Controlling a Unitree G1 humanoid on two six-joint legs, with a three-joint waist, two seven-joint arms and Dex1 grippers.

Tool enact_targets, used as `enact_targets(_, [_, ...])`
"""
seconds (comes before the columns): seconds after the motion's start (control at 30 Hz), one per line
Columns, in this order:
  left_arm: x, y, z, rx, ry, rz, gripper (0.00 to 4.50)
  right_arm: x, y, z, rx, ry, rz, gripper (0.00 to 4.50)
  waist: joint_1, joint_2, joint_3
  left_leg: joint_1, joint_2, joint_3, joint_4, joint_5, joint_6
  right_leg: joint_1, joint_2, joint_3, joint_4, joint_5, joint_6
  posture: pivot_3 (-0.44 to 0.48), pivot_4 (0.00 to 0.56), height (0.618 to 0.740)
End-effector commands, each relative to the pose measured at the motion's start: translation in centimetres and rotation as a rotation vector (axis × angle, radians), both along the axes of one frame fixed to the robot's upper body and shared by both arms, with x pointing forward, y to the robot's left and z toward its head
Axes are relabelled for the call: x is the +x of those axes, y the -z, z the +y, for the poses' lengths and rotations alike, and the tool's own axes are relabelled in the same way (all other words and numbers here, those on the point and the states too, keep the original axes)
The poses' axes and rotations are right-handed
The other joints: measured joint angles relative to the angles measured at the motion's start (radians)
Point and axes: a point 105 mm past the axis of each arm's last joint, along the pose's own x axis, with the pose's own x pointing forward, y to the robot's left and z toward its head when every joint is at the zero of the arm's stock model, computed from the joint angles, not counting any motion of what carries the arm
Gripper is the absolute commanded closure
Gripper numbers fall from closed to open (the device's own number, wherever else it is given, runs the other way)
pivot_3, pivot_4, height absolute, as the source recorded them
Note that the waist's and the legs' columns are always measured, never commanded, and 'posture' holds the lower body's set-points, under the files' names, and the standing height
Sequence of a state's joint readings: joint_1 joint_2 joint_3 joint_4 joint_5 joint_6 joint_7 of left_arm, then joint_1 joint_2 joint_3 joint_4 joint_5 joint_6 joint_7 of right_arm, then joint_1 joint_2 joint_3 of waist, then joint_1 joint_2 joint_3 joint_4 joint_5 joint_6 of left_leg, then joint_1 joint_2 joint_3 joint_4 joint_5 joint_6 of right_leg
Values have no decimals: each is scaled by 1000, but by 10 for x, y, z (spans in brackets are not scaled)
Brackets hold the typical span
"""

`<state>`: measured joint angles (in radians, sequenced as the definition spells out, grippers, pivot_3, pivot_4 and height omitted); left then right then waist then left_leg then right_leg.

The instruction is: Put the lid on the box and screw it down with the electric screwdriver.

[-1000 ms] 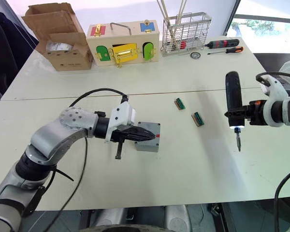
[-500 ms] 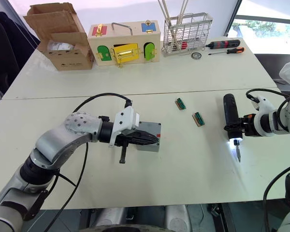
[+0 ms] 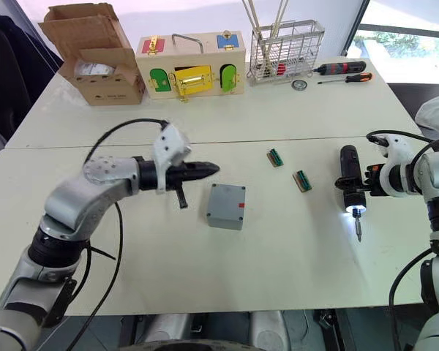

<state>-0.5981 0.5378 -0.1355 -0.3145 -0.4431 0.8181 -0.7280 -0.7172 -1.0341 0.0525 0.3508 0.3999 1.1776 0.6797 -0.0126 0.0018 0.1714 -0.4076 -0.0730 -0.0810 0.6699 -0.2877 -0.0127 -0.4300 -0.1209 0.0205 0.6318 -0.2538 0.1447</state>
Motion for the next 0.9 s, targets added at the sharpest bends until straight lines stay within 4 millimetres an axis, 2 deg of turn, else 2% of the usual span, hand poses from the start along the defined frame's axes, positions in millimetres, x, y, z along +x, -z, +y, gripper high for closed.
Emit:
enact_targets(0.03, [9,4,46,-10,-194,21,4500,8,-58,21,-18,-93,-306,38,-6,0,0,0,0,0,-1,0,0,-1,0,0,0,0,0,0,150,730])
enact_targets(0.13, [-4,18,70,-111,-270,121,4500,-11,-62,56,35,-225,-442,38,-1,0,-1,1,2,0,-3,1,-1,-2,1,0,1,0,0,0,150,730])
enact_targets(0.2, [-26,31,73,-142,-249,192,4500,-40,-59,91,3,-464,-575,38,9,-1,-1,0,2,-2,-3,2,-3,-2,2,-1,1,0,0,0,150,730])
enact_targets(0.23, [-39,40,72,-143,-233,229,4500,-57,-48,97,59,-500,-570,38,18,-1,-1,0,2,-4,-3,1,-3,-1,1,-2,1,0,0,0,150,730])
enact_targets(0.3, [-58,50,70,-136,-208,273,4500,-75,-38,96,156,-473,-572,38,29,-1,-1,-1,1,-3,-2,1,-3,0,0,-1,0,0,0,0,150,730])
enact_targets(0.4, [-95,67,65,-129,-136,377,4500,-103,-9,93,231,-439,-534,38,33,-2,-2,0,-2,-3,2,0,-1,4,-2,1,-1,1,0,0,150,730])
enact_targets(0.43, [-103,71,65,-141,-125,410,4500,-113,3,95,248,-444,-499,38,33,-2,-2,2,-2,-3,3,-3,5,7,-2,1,-1,2,-1,0,150,730])
enact_targets(0.5, [-109,72,65,-162,-122,438,4500,-127,19,102,290,-478,-441,38,33,-2,-2,10,-1,-3,3,-5,6,14,-2,1,-1,1,-1,0,150,730])
enact_targets(0.6, [-111,77,66,-172,-137,459,4500,-136,31,109,329,-503,-401,38,25,0,-3,21,0,-3,-3,-5,7,24,-1,1,-3,-1,-5,0,150,730])
enact_targets(0.77, [-114,79,63,-197,-140,484,4500,-142,48,113,322,-549,-338,38,25,0,-4,22,1,-2,-4,-5,7,23,0,1,-3,-2,-2,0,150,730])
enact_targets(0.9, [-116,82,62,-195,-143,505,4500,-141,50,116,317,-564,-348,38,26,0,-4,21,1,-2,-4,-5,7,23,0,1,-4,-2,-2,0,150,730])
